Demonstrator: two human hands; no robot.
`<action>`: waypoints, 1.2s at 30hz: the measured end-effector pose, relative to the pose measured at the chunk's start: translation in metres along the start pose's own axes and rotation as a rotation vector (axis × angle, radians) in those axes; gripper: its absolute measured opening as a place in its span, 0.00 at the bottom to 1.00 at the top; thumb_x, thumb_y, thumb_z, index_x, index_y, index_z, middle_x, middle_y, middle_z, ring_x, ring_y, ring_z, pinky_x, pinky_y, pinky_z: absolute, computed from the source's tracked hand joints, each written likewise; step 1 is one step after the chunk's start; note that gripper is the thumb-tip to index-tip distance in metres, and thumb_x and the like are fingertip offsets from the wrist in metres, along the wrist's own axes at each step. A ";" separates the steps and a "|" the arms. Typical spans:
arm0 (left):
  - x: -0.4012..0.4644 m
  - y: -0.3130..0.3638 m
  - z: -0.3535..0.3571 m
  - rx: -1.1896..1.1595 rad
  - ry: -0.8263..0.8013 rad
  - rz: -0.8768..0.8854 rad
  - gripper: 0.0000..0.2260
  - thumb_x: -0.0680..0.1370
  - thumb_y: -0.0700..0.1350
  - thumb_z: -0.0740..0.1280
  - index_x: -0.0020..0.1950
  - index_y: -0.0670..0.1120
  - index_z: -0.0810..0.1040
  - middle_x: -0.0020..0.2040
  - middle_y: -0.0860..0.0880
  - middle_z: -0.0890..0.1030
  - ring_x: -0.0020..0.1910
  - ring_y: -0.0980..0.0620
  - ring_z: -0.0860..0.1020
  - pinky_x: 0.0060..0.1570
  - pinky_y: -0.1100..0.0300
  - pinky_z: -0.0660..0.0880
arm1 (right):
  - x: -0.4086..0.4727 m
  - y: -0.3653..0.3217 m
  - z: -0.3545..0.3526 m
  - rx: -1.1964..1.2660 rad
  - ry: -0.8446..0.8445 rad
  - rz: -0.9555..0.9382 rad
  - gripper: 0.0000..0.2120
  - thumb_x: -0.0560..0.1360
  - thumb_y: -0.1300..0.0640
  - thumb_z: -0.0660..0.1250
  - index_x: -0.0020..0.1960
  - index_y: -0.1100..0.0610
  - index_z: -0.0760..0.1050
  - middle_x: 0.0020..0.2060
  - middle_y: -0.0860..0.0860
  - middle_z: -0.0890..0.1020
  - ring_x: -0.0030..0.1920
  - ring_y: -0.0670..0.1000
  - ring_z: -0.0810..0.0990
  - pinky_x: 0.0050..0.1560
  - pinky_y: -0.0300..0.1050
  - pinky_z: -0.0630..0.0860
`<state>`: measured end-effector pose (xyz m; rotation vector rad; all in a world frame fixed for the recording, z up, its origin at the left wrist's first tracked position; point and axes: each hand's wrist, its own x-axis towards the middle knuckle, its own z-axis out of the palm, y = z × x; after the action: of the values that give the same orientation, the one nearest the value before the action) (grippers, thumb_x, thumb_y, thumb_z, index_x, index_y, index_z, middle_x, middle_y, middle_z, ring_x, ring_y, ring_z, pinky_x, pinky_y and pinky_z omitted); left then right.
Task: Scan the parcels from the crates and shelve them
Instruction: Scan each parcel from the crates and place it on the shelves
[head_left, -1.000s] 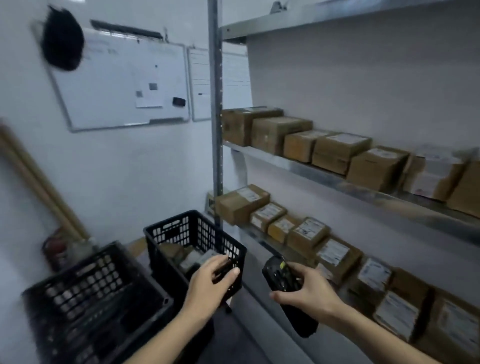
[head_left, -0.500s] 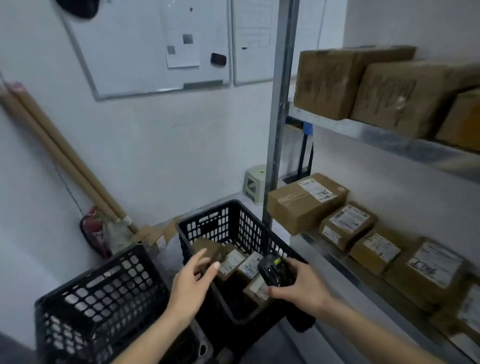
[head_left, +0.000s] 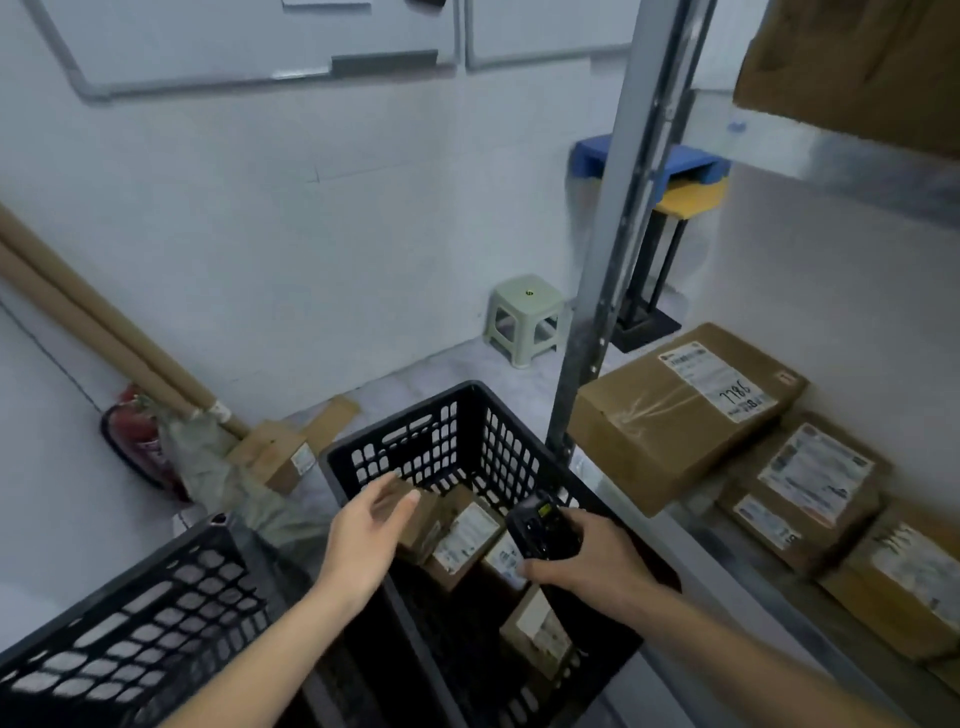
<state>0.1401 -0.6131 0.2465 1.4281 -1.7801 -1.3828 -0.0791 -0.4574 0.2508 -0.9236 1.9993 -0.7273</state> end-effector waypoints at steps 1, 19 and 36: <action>0.014 -0.003 0.002 0.008 -0.004 -0.006 0.24 0.79 0.51 0.69 0.75 0.48 0.72 0.69 0.53 0.77 0.65 0.56 0.75 0.67 0.59 0.69 | 0.012 -0.001 0.003 0.005 -0.012 0.007 0.21 0.65 0.43 0.84 0.53 0.40 0.79 0.48 0.39 0.84 0.46 0.38 0.83 0.48 0.38 0.82; 0.208 -0.103 0.039 0.367 -0.173 -0.240 0.29 0.79 0.59 0.68 0.75 0.46 0.71 0.72 0.46 0.74 0.71 0.44 0.72 0.67 0.52 0.70 | 0.195 0.032 0.083 0.097 -0.104 0.128 0.35 0.64 0.41 0.84 0.67 0.44 0.74 0.53 0.41 0.82 0.51 0.45 0.84 0.54 0.46 0.84; 0.264 -0.149 0.057 0.377 -0.130 -0.549 0.19 0.80 0.51 0.70 0.66 0.42 0.76 0.62 0.44 0.77 0.63 0.41 0.76 0.56 0.56 0.71 | 0.256 0.063 0.118 0.134 -0.221 0.219 0.24 0.64 0.43 0.83 0.55 0.42 0.77 0.51 0.43 0.85 0.53 0.46 0.84 0.57 0.49 0.84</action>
<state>0.0662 -0.8227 0.0323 2.1994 -1.8830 -1.4672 -0.1080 -0.6469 0.0354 -0.6633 1.7981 -0.6009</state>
